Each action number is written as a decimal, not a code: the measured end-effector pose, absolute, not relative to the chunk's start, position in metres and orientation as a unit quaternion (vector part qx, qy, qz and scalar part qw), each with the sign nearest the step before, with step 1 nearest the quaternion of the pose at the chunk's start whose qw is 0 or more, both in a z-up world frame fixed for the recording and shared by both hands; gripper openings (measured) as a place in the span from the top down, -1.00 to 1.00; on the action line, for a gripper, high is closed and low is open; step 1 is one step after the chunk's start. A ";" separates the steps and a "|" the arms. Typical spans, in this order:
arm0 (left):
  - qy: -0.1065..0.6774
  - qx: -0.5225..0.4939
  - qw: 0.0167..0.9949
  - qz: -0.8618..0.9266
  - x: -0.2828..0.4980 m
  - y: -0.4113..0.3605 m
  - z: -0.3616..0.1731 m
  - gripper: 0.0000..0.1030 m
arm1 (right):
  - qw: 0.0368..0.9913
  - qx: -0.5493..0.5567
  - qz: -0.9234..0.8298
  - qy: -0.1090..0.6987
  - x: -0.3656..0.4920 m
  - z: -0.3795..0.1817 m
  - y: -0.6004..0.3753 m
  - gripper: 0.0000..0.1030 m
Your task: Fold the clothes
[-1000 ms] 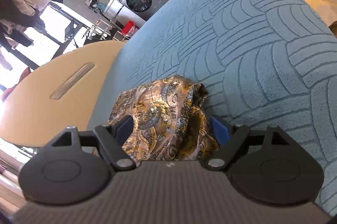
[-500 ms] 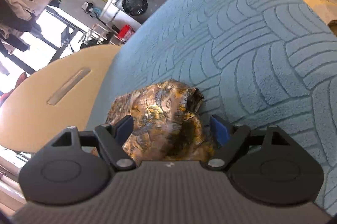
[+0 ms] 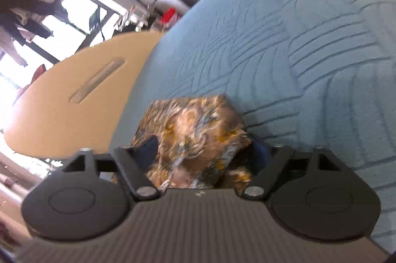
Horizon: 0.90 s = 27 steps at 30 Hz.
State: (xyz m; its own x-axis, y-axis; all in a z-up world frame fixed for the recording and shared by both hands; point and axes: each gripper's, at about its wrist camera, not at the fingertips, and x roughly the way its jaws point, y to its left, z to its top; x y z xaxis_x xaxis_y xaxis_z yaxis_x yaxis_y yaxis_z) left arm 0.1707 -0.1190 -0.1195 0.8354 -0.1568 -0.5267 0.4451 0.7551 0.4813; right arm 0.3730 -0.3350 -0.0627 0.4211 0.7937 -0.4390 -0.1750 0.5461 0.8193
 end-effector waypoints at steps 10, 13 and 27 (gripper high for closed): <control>0.196 0.108 0.963 -0.149 0.175 -0.049 -0.064 0.72 | 0.776 0.335 0.348 0.406 0.375 0.015 -0.299 0.82; 0.196 0.025 0.972 -0.129 0.177 -0.015 -0.051 0.71 | 0.778 0.315 0.357 0.410 0.387 0.039 -0.263 0.82; 0.268 -0.224 0.937 0.015 0.211 0.151 -0.076 -0.14 | 0.794 0.158 0.272 0.520 0.453 0.010 -0.077 0.54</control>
State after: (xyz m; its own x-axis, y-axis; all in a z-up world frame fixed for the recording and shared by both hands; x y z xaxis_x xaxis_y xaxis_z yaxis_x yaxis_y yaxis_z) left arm 0.2113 0.1510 -0.0765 0.8561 -0.0914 -0.5087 -0.1486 0.8991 -0.4117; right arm 0.4529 -0.0765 0.0100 0.3115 0.5960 -0.7401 -0.2680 0.8024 0.5333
